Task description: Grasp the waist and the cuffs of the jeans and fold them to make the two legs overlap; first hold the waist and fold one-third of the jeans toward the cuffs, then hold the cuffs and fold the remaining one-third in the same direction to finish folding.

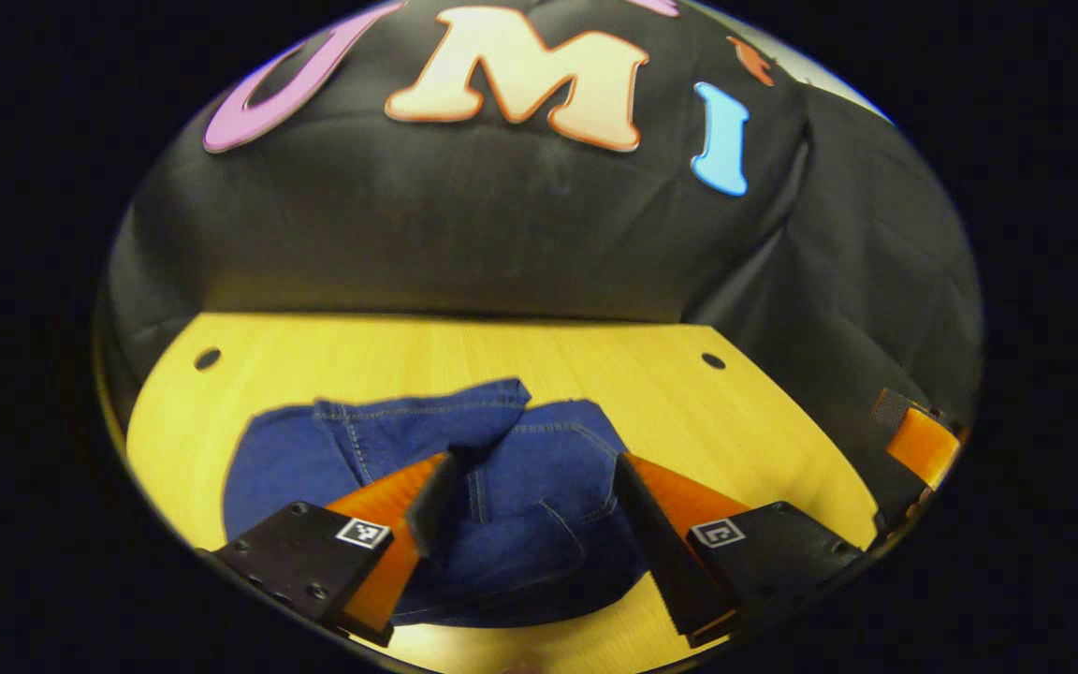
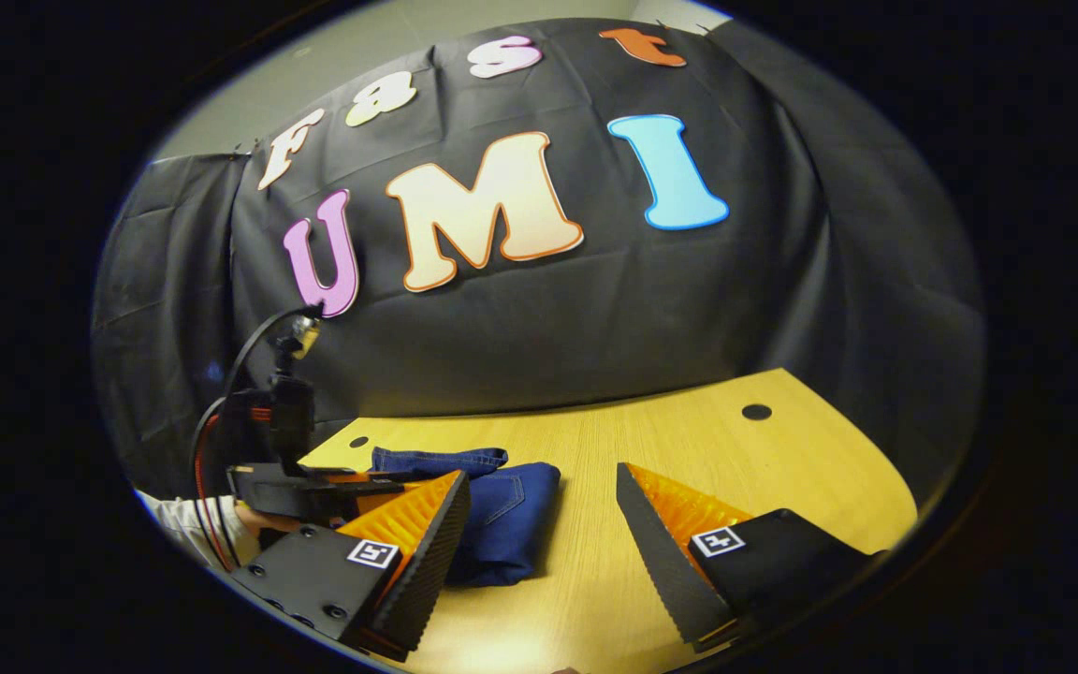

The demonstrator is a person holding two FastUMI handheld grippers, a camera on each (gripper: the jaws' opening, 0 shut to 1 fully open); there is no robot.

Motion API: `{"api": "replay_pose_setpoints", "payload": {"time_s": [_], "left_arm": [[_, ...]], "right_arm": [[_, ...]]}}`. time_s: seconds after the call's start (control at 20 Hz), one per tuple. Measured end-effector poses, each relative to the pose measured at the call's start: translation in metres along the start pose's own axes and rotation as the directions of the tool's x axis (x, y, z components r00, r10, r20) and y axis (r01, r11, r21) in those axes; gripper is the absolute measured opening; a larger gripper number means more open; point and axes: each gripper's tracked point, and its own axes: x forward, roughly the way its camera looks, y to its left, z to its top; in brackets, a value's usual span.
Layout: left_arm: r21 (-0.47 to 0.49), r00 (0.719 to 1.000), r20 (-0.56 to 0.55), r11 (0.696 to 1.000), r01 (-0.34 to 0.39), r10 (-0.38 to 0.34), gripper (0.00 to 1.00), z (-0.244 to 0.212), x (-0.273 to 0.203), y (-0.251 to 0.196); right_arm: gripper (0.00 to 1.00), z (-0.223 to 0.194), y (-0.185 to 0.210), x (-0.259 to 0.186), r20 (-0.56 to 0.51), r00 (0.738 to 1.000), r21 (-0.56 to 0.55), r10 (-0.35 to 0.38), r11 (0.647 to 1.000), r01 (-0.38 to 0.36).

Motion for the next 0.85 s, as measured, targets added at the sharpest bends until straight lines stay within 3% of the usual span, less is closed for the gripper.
{"api": "replay_pose_setpoints", "payload": {"time_s": [0.05, 0.15, 0.35, 0.45, 0.55, 0.85], "left_arm": [[0.027, 0.998, 0.061, 0.999, -0.028, 0.026, 0.95, 0.015, -0.011, 0.003], [0.038, 0.984, 0.160, 0.996, -0.085, 0.078, 0.96, 0.043, -0.048, 0.012], [0.052, 0.932, 0.314, 0.977, -0.208, 0.181, 0.95, 0.081, -0.128, 0.044], [0.046, 0.915, 0.361, 0.976, -0.212, 0.182, 0.95, 0.090, -0.164, 0.047], [0.042, 0.906, 0.383, 0.976, -0.212, 0.180, 0.95, 0.091, -0.194, 0.052], [0.062, 0.883, 0.443, 0.976, -0.207, 0.158, 0.95, 0.101, -0.241, 0.061]], "right_arm": [[0.97, 0.004, 0.005, -0.003, 0.011, 1.000, -0.016, 0.013, 1.000, -0.013], [0.98, 0.016, 0.022, -0.010, 0.053, 0.998, -0.043, 0.033, 0.999, -0.031], [0.97, 0.055, 0.058, -0.037, 0.185, 0.982, -0.073, 0.023, 0.997, -0.010], [0.93, 0.077, 0.069, -0.055, 0.266, 0.964, -0.072, -0.028, 0.996, 0.049], [0.97, 0.090, 0.089, -0.070, 0.322, 0.946, -0.064, -0.042, 0.996, 0.065], [0.97, 0.099, 0.122, -0.091, 0.360, 0.931, -0.053, -0.059, 0.995, 0.084]]}}
